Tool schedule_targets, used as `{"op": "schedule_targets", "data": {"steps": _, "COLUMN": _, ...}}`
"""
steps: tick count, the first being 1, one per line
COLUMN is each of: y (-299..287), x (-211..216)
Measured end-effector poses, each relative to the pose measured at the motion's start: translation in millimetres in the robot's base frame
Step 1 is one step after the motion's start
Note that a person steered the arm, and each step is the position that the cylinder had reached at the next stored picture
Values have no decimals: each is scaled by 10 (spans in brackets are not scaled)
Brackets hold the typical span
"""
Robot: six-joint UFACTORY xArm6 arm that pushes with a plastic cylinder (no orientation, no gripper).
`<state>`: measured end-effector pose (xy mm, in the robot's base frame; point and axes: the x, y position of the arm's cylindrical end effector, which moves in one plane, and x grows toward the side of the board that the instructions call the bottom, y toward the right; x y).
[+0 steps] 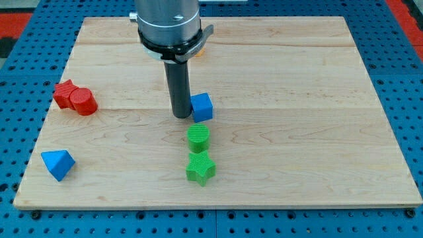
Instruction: Place the blue blocks in between the yellow hexagon and green circle
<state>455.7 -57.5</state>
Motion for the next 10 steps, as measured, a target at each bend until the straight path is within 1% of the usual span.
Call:
{"op": "schedule_targets", "data": {"steps": 1, "y": -633, "x": 313}}
{"op": "schedule_targets", "data": {"steps": 2, "y": -587, "x": 1206}}
{"op": "schedule_targets", "data": {"steps": 3, "y": -1411, "x": 1548}}
{"op": "schedule_targets", "data": {"steps": 4, "y": -2076, "x": 1279}}
{"op": "schedule_targets", "data": {"steps": 5, "y": -1621, "x": 934}}
{"op": "schedule_targets", "data": {"steps": 6, "y": -962, "x": 871}}
{"op": "schedule_targets", "data": {"steps": 7, "y": -1093, "x": 191}}
{"op": "schedule_targets", "data": {"steps": 8, "y": -1104, "x": -282}}
{"op": "schedule_targets", "data": {"steps": 9, "y": -1141, "x": -622}}
{"op": "schedule_targets", "data": {"steps": 10, "y": -968, "x": -693}}
